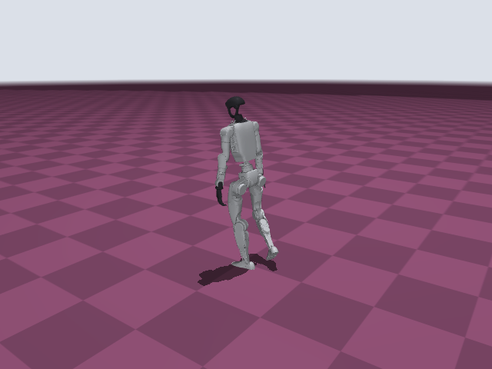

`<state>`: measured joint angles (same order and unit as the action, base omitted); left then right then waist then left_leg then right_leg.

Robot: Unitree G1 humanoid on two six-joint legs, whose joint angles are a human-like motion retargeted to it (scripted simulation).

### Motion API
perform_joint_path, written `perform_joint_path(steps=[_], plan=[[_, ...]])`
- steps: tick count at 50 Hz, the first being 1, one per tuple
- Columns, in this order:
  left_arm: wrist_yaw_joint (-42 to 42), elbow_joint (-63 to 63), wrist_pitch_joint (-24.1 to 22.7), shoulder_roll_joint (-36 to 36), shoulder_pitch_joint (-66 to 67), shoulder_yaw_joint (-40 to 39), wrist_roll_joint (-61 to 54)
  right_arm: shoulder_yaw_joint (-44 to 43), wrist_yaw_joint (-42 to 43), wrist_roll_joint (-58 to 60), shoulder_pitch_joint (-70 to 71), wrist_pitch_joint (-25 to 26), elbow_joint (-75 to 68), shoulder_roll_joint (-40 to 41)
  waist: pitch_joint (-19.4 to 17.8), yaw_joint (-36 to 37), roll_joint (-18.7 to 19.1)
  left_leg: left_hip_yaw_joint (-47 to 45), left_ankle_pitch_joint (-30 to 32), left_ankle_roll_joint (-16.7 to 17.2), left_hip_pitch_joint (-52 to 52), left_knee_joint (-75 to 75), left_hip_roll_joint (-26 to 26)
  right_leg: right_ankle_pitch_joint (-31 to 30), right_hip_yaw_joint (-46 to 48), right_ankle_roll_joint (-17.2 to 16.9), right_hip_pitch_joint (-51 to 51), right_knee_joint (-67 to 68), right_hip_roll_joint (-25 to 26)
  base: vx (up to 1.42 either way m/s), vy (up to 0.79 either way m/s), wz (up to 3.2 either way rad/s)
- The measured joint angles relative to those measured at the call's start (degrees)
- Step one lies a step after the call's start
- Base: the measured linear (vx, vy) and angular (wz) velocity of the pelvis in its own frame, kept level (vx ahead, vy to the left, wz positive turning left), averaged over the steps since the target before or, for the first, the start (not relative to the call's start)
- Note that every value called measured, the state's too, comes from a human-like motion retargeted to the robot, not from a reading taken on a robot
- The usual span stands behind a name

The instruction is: Walk run

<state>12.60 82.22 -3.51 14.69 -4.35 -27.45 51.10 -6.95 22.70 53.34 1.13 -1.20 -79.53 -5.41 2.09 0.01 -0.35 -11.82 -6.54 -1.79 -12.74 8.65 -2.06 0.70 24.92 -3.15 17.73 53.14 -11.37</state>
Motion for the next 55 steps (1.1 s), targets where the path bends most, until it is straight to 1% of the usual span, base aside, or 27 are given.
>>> perform_joint_path(steps=[2, 5, 8, 10, 12, 13, 15, 16, 17, 19, 20, 22, 23, 25, 27, 28, 30, 32, 35, 40, 43, 45, 48, 50, 52, 53, 55], plan=[[0.8, -0.8, -1.1, 1.4, -2.3, 1.0, 0.7, -0.9, 1.1, 0.7, -1.6, 0.0, 0.4, -0.3, 0.1, -1.6, -0.7, 0.0, -0.7, -0.3, 2.2, -1.4, 1.3, 2.9, 2.0, 1.5, 3.7, -4.0, -1.5, 0.62, -0.01, 0.54], [2.6, -1.9, -2.2, 4.1, -6.3, 1.6, 0.7, -1.0, 1.0, 3.4, -4.3, -0.3, 0.8, -0.7, 0.2, -4.3, -2.2, 0.8, -2.4, -0.4, 6.0, -3.3, 3.9, 6.3, 4.6, 4.6, 8.7, -17.7, -2.0, 0.60, -0.06, 0.44], [2.8, -3.1, -3.1, 6.0, -8.9, 2.2, -1.0, -1.9, -0.5, 4.7, -5.6, 0.0, -0.4, -0.2, 0.0, -6.5, -3.6, 1.9, -4.1, 0.1, 10.3, -5.0, 6.0, 7.0, 1.8, 5.7, 11.9, -32.4, 0.4, 0.71, -0.11, 0.44], [2.3, -4.3, -4.2, 6.7, -9.9, 2.6, -1.9, -2.6, -2.1, 4.0, -6.1, -0.2, -1.4, 0.3, 0.2, -7.1, -3.7, 1.5, -5.4, 0.8, 13.0, -5.8, 6.0, 9.1, 0.3, 6.4, 13.8, -38.7, 2.0, 0.75, -0.12, 0.19], [1.6, -5.7, -5.8, 6.9, -10.2, 3.0, -2.5, -3.9, -4.3, 2.2, -6.2, -0.7, -2.6, 0.6, 0.7, -7.4, -3.2, 1.8, -7.1, 1.3, 15.4, -6.0, 5.9, 10.5, 1.5, 6.8, 15.2, -42.2, 3.1, 0.76, -0.09, 0.07], [1.2, -6.3, -6.5, 6.8, -10.1, 3.1, -2.7, -4.2, -5.1, 2.0, -6.0, -0.8, -3.2, 0.5, 0.8, -7.3, -3.0, 2.1, -7.8, 1.5, 16.2, -5.7, 6.0, 10.1, 2.0, 7.7, 15.2, -42.0, 3.4, 0.78, -0.10, -0.03], [0.7, -7.2, -7.2, 6.3, -9.2, 3.0, -3.2, -4.5, -5.9, 3.5, -5.2, -0.9, -4.6, -0.2, 1.3, -7.9, -2.8, 1.8, -8.8, 2.4, 17.7, -4.9, 6.3, 7.6, 0.8, 10.9, 15.2, -39.2, 3.7, 0.72, -0.07, 0.06], [0.6, -7.4, -7.2, 5.8, -8.2, 2.8, -3.1, -4.3, -6.0, 5.1, -5.2, -0.5, -5.2, -0.7, 1.5, -8.7, -2.7, 2.3, -8.5, 3.1, 18.6, -4.1, 6.6, 4.7, 1.9, 10.7, 14.4, -38.7, 3.3, 0.94, -0.12, 0.25], [0.7, -7.5, -7.1, 5.2, -7.1, 2.6, -2.9, -4.1, -6.1, 6.7, -5.2, 0.0, -5.8, -1.3, 1.7, -9.2, -2.6, 2.4, -7.7, 3.9, 19.5, -3.3, 6.9, 2.5, 2.3, 10.6, 13.6, -37.9, 3.0, 1.21, -0.18, 0.20], [1.2, -7.7, -6.7, 3.6, -4.4, 1.5, -1.5, -4.0, -6.6, 9.5, -5.2, 1.1, -6.9, -2.3, 1.9, -9.6, -2.0, 1.8, -3.1, 6.3, 20.8, -0.7, 6.5, 2.3, 0.3, 10.4, 12.8, -34.7, 2.5, 1.06, -0.12, 0.18], [1.5, -7.6, -6.5, 2.5, -3.0, 1.0, -0.6, -4.1, -6.9, 10.6, -5.2, 1.5, -7.2, -2.7, 1.9, -10.0, -1.5, 1.4, 0.3, 7.6, 21.2, 1.0, 5.8, 3.0, -0.8, 10.6, 12.6, -32.8, 2.5, 0.82, -0.04, 0.27], [1.9, -6.4, -5.4, 0.3, 0.0, -0.7, 1.7, -3.7, -7.2, 10.6, -5.4, 1.9, -7.1, -3.0, 2.7, -9.8, -2.8, -3.6, 9.9, 8.2, 20.9, 6.2, 5.4, 5.6, -3.0, 10.4, 9.6, -33.0, 1.5, 0.88, -0.07, -0.11], [2.0, -5.5, -4.6, -0.6, 1.4, -1.2, 2.9, -3.4, -7.2, 9.9, -5.7, 1.7, -6.7, -3.0, 3.2, -8.8, -3.9, -5.4, 14.8, 7.9, 20.0, 9.8, 6.0, 6.4, -1.5, 10.7, 7.0, -34.4, 0.4, 0.96, -0.13, -0.36], [1.9, -3.3, -2.5, -1.4, 4.0, -1.0, 4.8, -2.9, -7.1, 7.9, -6.5, 0.7, -5.4, -2.7, 3.5, -7.7, -6.2, -6.7, 21.4, 7.7, 16.9, 19.9, 6.8, 7.5, -0.2, 10.1, 2.3, -36.6, -1.9, 0.83, -0.15, 0.01], [1.4, -1.3, -0.9, -1.9, 5.5, -0.5, 6.2, -2.7, -7.0, 7.2, -6.1, -0.3, -4.0, -2.5, 3.2, -7.0, -8.5, -9.9, 18.8, 6.4, 12.8, 30.2, 4.5, 9.2, -0.7, 9.0, -0.6, -36.8, -4.0, 0.74, -0.15, 0.47], [1.0, -0.4, -0.5, -2.2, 6.1, -0.4, 6.7, -2.6, -6.9, 7.5, -5.6, -0.3, -3.4, -2.4, 2.8, -6.5, -9.5, -12.1, 16.6, 4.8, 10.6, 34.9, 2.4, 9.7, -1.5, 8.6, -2.0, -37.2, -4.4, 0.68, -0.13, 0.34], [-0.2, 1.2, 0.4, -2.9, 7.1, -0.8, 7.4, -1.9, -6.5, 8.5, -3.7, 0.3, -2.6, -2.1, 1.9, -5.3, -9.5, -14.5, 13.3, 3.3, 5.3, 41.1, -2.1, 10.4, 1.8, 8.2, -5.7, -39.4, -3.9, 0.55, -0.09, 0.05], [-0.9, 2.4, 1.2, -3.9, 8.6, -1.7, 7.7, -0.6, -5.9, 8.7, -1.3, 1.0, -2.8, -2.0, 1.6, -4.1, -8.9, -15.1, 10.6, 4.0, 0.6, 41.4, -4.3, 10.7, 2.1, 7.8, -8.4, -41.8, -1.9, 0.59, -0.07, -0.19], [-0.7, 3.5, 1.9, -5.6, 10.7, -3.4, 8.3, 1.1, -6.3, 8.5, 2.8, 1.1, -3.6, -1.8, 1.5, -1.7, -7.1, -13.0, 5.9, 5.6, -7.8, 36.4, -4.3, 11.2, 2.3, 7.1, -12.2, -45.5, 1.8, 0.53, -0.05, -0.41], [-0.4, 5.1, 2.8, -7.7, 12.4, -4.3, 7.6, 4.0, -7.2, 5.3, 9.4, 0.8, -4.9, -1.5, -0.2, 2.5, -5.0, -11.3, -0.4, 3.7, -15.9, 17.4, -3.3, 13.5, 1.7, 5.6, -18.2, -48.6, 6.4, 0.59, -0.02, -0.41], [1.6, 5.6, 3.3, -8.3, 12.4, -4.7, 8.6, 5.8, -6.3, 3.4, 12.1, 0.7, -5.8, -1.0, -0.6, 4.2, -4.9, -7.9, -1.5, 2.6, -19.6, 6.9, -0.8, 15.3, 1.2, 4.2, -21.6, -49.9, 7.3, 0.67, 0.07, -0.27], [3.9, 5.5, 3.7, -8.3, 12.2, -5.1, 9.9, 6.8, -5.4, 2.5, 13.0, 0.0, -6.2, -0.1, -0.2, 4.4, -5.2, -5.8, -1.6, 1.7, -21.7, 3.1, 0.8, 16.4, 1.4, 3.0, -23.1, -50.0, 7.2, 0.71, 0.08, -0.03], [5.4, 5.1, 3.9, -7.7, 11.4, -5.1, 11.4, 7.4, -4.3, 1.5, 12.9, -2.5, -6.8, 0.9, 0.3, 5.5, -5.3, -2.6, 3.2, -0.2, -22.7, 4.9, 2.1, 17.5, 0.5, 0.9, -25.2, -49.1, 7.5, 0.68, 0.10, -0.22], [4.8, 5.7, 4.2, -6.7, 10.5, -4.5, 11.9, 7.8, -4.1, 1.2, 12.0, -3.9, -7.8, 0.8, 0.7, 7.2, -5.3, -4.5, 5.7, 0.2, -22.0, 7.1, 1.1, 16.7, -0.6, -1.3, -26.8, -48.1, 7.4, 0.91, 0.20, -0.58], [4.0, 6.5, 5.3, -5.1, 8.9, -3.7, 12.6, 8.0, -4.1, 2.2, 10.4, -3.0, -9.1, 0.4, 1.2, 8.7, -6.2, -5.5, 6.3, 1.0, -21.6, 10.0, -0.4, 13.8, -2.8, -3.5, -27.2, -45.8, 6.4, 0.70, 0.14, -0.59], [3.5, 6.6, 5.8, -4.3, 8.2, -3.3, 12.9, 7.7, -3.9, 3.2, 9.6, -1.6, -9.8, 0.3, 1.6, 8.9, -6.6, -5.7, 5.5, 0.6, -21.7, 11.4, -0.6, 11.9, -3.3, -4.2, -27.0, -44.4, 5.9, 0.69, 0.11, -0.25], [2.4, 5.9, 6.3, -2.5, 6.5, -1.2, 13.0, 6.4, -3.4, 7.0, 7.4, 2.2, -11.5, -0.5, 2.5, 8.9, -6.4, -5.1, 3.0, -1.0, -19.3, 11.7, -0.5, 3.9, -3.5, -4.4, -25.8, -38.7, 5.8, 0.88, 0.15, 0.01]])
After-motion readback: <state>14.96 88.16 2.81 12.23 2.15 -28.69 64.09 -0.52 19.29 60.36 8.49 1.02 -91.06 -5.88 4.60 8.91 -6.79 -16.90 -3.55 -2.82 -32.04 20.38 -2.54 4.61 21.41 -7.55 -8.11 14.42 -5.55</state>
